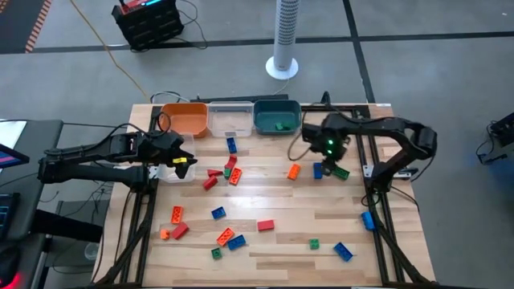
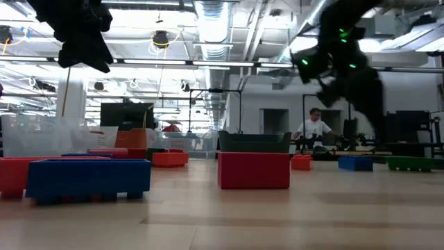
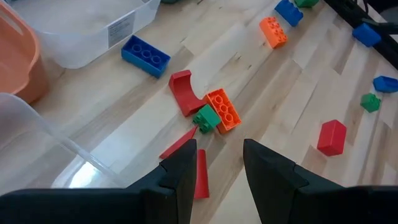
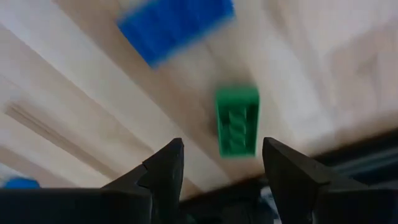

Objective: Sort blocks
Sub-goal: Put the green game piece into the blue bin

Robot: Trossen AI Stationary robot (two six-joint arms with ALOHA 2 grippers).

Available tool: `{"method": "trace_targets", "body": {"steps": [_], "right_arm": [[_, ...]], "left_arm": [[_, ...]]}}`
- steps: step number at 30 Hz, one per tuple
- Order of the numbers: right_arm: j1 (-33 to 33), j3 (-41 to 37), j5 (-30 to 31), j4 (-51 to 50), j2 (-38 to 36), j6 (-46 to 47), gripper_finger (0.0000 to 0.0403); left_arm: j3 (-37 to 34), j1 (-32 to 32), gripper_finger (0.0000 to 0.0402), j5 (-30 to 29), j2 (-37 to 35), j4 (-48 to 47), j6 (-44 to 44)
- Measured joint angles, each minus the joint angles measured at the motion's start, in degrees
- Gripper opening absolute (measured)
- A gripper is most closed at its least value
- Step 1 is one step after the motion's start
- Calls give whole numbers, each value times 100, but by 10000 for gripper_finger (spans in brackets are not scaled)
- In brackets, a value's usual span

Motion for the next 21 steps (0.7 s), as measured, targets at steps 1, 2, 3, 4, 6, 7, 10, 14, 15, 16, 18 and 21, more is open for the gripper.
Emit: {"method": "trace_targets", "body": {"steps": [1, 2, 3, 4, 6, 7, 10, 14, 15, 16, 18, 21], "right_arm": [[-16, -161, 0, -30, -28, 0, 224], [-30, -294, 4, -36, -43, 1, 226], [-48, -398, 3, -19, -49, 1, 228], [-49, -480, 4, -11, -43, -1, 229], [-52, -630, 30, 39, -39, -31, 233], [-43, -683, 83, 97, -39, -35, 235], [-42, -774, 303, 166, -37, -31, 240], [-37, -774, 427, 375, -37, -6, 244], [-35, -774, 427, 453, -37, -26, 245], [-35, -774, 426, 562, -37, -45, 247], [-35, -774, 426, 836, -35, -46, 250], [-35, -772, 425, 1054, -22, -6, 255]], "left_arm": [[0, 1, 125, 0, 0, -2, 0], [0, 2, 125, 0, 0, -2, 0], [0, 0, 125, 0, 0, 0, 0], [0, 1, 125, 0, 0, -2, -2], [0, 1, 125, 0, 0, 0, -4], [0, 1, 125, 0, 0, -2, -7], [0, 0, 125, -2, 0, -1, -14], [0, 1, 125, -2, 0, 0, -42], [0, 1, 125, -2, 0, 0, -43], [0, 2, 125, -2, 0, 0, -44], [0, 1, 125, -2, 0, 0, -47], [0, 0, 125, -2, 0, 0, -50]]}}
